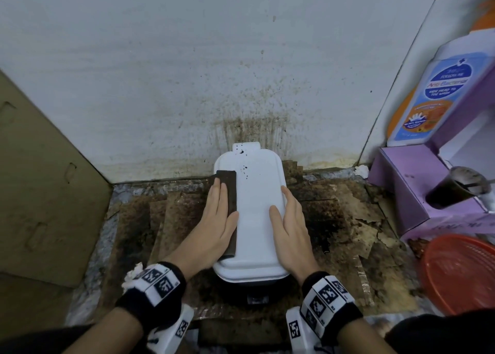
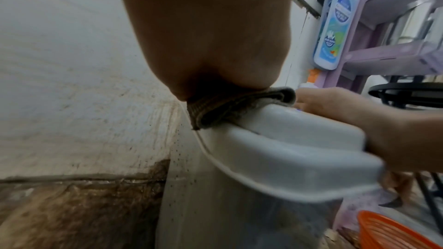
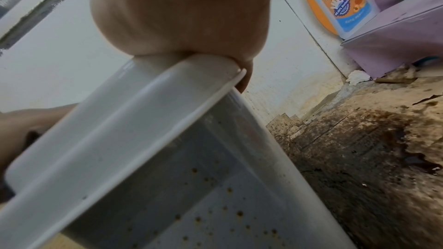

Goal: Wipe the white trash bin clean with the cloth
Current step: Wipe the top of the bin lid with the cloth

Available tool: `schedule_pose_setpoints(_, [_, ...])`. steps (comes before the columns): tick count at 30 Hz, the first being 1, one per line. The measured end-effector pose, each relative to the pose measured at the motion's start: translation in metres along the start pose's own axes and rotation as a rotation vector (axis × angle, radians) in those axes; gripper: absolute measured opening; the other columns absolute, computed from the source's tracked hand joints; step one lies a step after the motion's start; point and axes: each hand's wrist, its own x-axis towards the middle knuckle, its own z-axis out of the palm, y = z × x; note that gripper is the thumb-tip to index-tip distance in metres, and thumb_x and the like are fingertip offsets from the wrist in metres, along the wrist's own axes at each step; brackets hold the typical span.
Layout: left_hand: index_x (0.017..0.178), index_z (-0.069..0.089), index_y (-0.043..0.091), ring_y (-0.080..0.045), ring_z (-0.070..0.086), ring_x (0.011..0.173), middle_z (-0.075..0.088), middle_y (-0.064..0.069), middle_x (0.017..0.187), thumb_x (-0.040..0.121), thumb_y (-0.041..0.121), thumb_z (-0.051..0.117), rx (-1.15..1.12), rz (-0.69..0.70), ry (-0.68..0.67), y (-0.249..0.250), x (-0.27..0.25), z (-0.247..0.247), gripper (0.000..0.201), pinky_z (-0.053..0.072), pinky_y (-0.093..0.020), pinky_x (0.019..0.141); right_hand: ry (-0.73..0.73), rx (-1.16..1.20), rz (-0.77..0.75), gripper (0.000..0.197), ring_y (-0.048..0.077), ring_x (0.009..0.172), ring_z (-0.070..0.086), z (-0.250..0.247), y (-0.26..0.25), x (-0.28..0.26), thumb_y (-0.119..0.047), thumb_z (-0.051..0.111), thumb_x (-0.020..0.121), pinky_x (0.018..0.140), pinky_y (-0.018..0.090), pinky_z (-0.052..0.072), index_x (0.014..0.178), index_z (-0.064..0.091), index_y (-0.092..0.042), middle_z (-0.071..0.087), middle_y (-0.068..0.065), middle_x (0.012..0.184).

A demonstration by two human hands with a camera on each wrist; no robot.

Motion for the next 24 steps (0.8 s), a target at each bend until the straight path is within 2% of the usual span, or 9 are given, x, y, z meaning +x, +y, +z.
schedule_pose_setpoints(2, [0.157, -0.028, 0.021, 0.007, -0.035, 0.148, -0.047, 0.015, 0.158, 0.115, 0.037, 0.024, 0.021, 0.011, -0.001, 0.001, -0.013, 0.004, 0.069, -0.011, -0.018, 0.124, 0.001, 0.001, 0.001, 0.056, 0.011, 0.15, 0.024, 0.0, 0.0, -0.001, -0.048, 0.033, 0.107, 0.117, 0.034, 0.026, 0.159, 0.014, -0.039, 0.019, -0.014, 0.164])
schedule_pose_setpoints(5, [0.148, -0.035, 0.02, 0.008, -0.04, 0.144, -0.054, 0.017, 0.147, 0.116, 0.032, 0.022, 0.081, 0.052, 0.002, 0.003, -0.013, 0.006, 0.067, -0.017, -0.014, 0.121, -0.004, 0.01, 0.008, 0.056, 0.01, 0.15, 0.022, 0.0, -0.001, 0.0, -0.051, 0.032, 0.107, 0.119, 0.038, 0.026, 0.159, 0.014, -0.041, 0.018, -0.016, 0.164])
schedule_pose_setpoints(9, [0.16, -0.027, 0.022, 0.008, -0.034, 0.148, -0.044, 0.017, 0.161, 0.114, 0.042, 0.024, -0.018, -0.006, 0.0, -0.002, 0.003, 0.001, 0.071, -0.008, -0.022, 0.126, -0.007, 0.022, 0.02, 0.056, 0.009, 0.151, 0.02, 0.001, -0.002, 0.002, -0.053, 0.031, 0.107, 0.12, 0.039, 0.025, 0.159, 0.013, -0.042, 0.017, -0.017, 0.165])
schedule_pose_setpoints(14, [0.161, -0.026, 0.018, -0.001, -0.023, 0.155, -0.038, 0.011, 0.166, 0.113, 0.048, 0.023, -0.048, -0.073, -0.063, -0.006, 0.05, -0.029, 0.075, 0.0, -0.027, 0.129, -0.012, 0.028, 0.02, 0.056, 0.009, 0.151, 0.02, 0.001, -0.001, 0.002, -0.054, 0.03, 0.106, 0.119, 0.039, 0.025, 0.158, 0.013, -0.043, 0.017, -0.019, 0.164])
schedule_pose_setpoints(18, [0.162, -0.025, 0.024, -0.011, -0.01, 0.161, -0.025, 0.006, 0.172, 0.111, 0.054, 0.022, -0.135, -0.124, -0.057, -0.013, 0.083, -0.048, 0.075, 0.006, -0.042, 0.132, -0.01, 0.038, 0.01, 0.056, 0.008, 0.15, 0.021, 0.0, 0.0, 0.003, -0.054, 0.031, 0.106, 0.115, 0.036, 0.027, 0.158, 0.014, -0.043, 0.018, -0.02, 0.163])
schedule_pose_setpoints(21, [0.162, -0.024, 0.031, -0.009, -0.007, 0.161, -0.022, 0.012, 0.172, 0.11, 0.06, 0.024, -0.162, -0.103, -0.04, -0.021, 0.084, -0.045, 0.076, 0.011, -0.044, 0.132, -0.007, 0.036, 0.011, 0.056, 0.007, 0.149, 0.023, 0.001, 0.001, 0.003, -0.054, 0.031, 0.106, 0.113, 0.034, 0.027, 0.158, 0.014, -0.043, 0.018, -0.021, 0.162])
schedule_pose_setpoints(24, [0.162, -0.023, 0.034, -0.002, -0.011, 0.158, -0.023, 0.017, 0.171, 0.109, 0.06, 0.026, -0.216, -0.087, -0.015, -0.021, 0.073, -0.04, 0.076, 0.006, -0.042, 0.132, 0.0, 0.038, 0.008, 0.056, 0.007, 0.148, 0.024, 0.001, 0.002, 0.003, -0.054, 0.031, 0.106, 0.112, 0.033, 0.027, 0.158, 0.015, -0.043, 0.019, -0.02, 0.162])
